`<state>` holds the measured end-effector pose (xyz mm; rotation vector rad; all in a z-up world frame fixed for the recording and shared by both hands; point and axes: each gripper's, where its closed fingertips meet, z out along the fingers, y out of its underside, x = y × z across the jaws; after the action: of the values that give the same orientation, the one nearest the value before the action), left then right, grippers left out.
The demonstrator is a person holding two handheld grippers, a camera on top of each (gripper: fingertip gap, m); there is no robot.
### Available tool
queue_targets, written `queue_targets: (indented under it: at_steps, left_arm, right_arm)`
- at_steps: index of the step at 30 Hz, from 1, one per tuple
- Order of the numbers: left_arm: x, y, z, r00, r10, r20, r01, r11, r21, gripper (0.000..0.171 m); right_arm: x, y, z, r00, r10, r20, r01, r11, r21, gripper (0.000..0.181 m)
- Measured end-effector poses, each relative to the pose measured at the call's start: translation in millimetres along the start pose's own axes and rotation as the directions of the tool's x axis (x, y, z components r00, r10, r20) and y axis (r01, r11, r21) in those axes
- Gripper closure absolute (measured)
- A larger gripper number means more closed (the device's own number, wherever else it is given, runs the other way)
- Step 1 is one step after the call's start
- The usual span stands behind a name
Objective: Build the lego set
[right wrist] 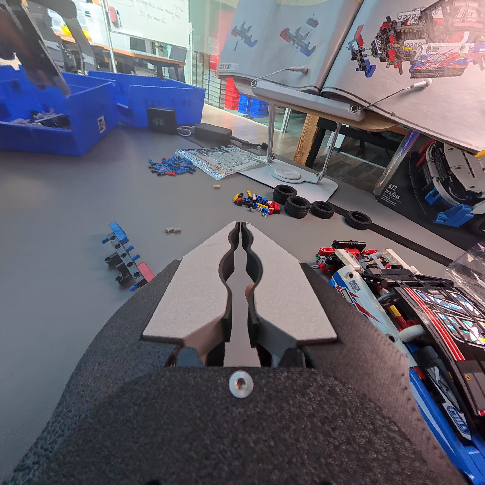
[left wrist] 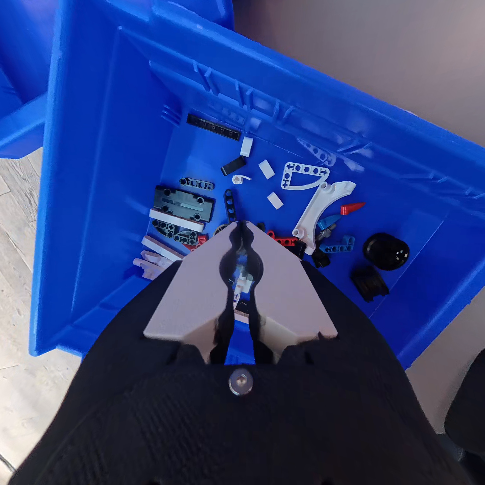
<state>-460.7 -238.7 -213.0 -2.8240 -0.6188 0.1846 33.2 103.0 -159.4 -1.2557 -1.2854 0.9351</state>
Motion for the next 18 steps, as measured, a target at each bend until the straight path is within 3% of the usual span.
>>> queue_targets:
  at_steps: [7,10,12,15,18]
  left_arm:
    - [0.6,4.6,17.3,0.997,0.06,0.041,-0.059,0.998,-0.02,0.171]
    - [-7.8,5.3,27.3,0.995,0.055,0.079,-0.053,0.998,-0.033,0.151]
    - [-12.7,4.7,34.5,0.997,0.022,0.08,-0.02,0.999,-0.032,0.148]
    - [-18.1,6.9,44.4,0.997,-0.01,0.072,0.014,0.999,-0.046,0.149]
    - [-20.9,6.0,45.0,0.997,-0.029,0.073,0.032,0.999,-0.044,0.168]
  right_arm:
    - [-0.2,0.7,-0.1,1.0,-0.005,-0.001,0.005,1.0,-0.004,0.181]
    - [0.0,2.1,0.5,1.0,-0.005,-0.002,0.005,1.0,-0.01,0.181]
    - [0.1,3.5,1.0,1.0,-0.005,-0.003,0.005,1.0,-0.014,0.181]
    - [1.0,5.0,1.5,1.0,-0.003,-0.006,0.003,1.0,-0.02,0.181]
    - [2.5,6.4,1.7,1.0,0.004,-0.01,-0.004,1.0,-0.023,0.181]
